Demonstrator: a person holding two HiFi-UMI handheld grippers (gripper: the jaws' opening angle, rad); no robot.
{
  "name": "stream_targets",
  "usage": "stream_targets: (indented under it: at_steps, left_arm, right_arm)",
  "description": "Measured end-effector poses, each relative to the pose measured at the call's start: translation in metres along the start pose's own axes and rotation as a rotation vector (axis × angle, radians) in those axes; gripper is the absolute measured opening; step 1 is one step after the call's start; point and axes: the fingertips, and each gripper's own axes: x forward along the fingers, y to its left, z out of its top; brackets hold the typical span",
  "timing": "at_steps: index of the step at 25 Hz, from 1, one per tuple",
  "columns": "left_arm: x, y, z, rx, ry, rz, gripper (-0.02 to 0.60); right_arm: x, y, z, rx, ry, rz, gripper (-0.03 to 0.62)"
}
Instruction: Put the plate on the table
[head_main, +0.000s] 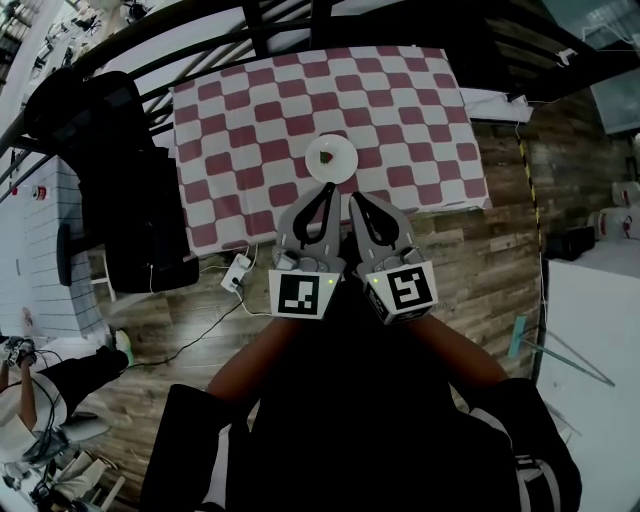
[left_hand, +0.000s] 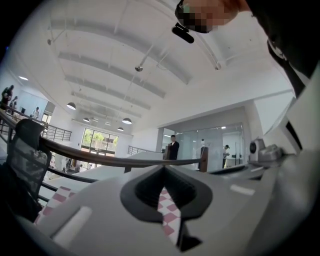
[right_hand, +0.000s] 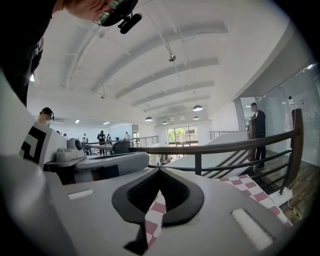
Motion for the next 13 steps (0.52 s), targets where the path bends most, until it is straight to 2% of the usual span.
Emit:
stream_targets:
  at_steps: [13]
  left_arm:
    - [-0.005,-0.015,-0.007,0.004,0.014,-0.028,0.008]
  right_arm:
    - [-0.011,-0.001,-0.011,0.012,0.022,-0.016,-0.003]
